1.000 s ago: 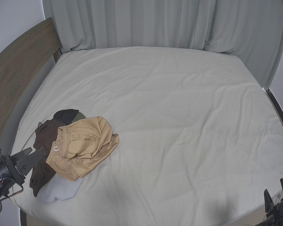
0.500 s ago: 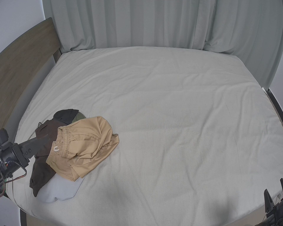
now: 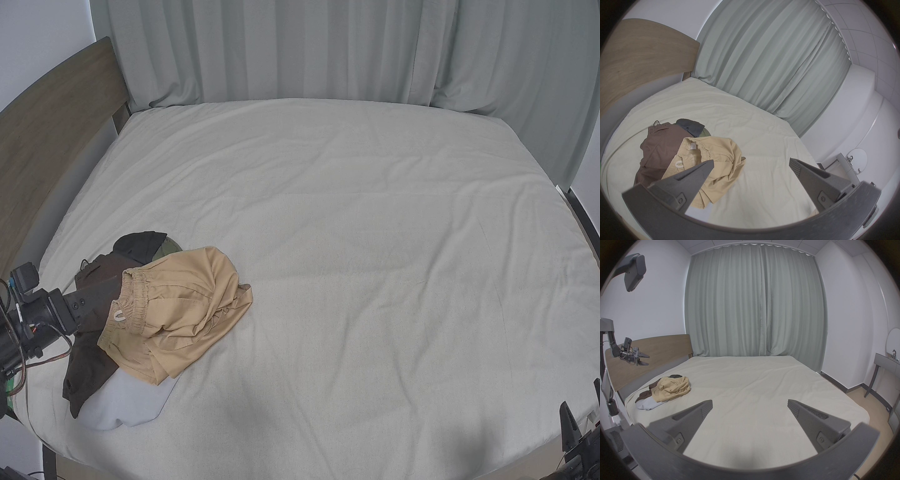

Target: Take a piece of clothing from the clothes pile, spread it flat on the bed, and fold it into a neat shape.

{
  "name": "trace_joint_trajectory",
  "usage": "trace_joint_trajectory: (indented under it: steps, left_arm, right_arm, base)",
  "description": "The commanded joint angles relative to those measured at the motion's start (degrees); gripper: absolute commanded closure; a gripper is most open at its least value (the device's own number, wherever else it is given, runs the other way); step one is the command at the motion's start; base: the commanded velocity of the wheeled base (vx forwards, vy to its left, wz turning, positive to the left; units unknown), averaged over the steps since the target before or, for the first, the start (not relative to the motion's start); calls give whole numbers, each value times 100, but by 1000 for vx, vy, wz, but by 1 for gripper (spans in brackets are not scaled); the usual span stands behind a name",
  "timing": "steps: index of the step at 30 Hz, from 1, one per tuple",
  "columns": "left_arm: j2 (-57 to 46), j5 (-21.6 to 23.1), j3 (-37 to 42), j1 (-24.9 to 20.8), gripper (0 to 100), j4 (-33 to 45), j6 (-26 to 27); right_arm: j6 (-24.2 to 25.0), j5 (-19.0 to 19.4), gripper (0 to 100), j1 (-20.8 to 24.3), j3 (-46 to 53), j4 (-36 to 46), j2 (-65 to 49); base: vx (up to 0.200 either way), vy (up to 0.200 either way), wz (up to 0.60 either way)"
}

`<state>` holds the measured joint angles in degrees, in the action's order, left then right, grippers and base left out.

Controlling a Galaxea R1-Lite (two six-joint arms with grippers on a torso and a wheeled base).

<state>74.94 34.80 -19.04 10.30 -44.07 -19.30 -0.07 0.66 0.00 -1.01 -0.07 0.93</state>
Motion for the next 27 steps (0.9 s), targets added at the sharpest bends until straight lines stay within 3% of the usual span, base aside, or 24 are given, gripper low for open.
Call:
trace_joint_trajectory:
  steps: [1,27]
  left_arm:
    - [619,9,-126,86,0,-207,-4]
    - [2447,0,-443,236,0,-1455,-4]
  right_arm:
    - [-1,4,0,0,101,-1,-75]
    - [-10,13,0,0,101,-1,-75]
  base:
    - [0,0,0]
    - [0,0,0]
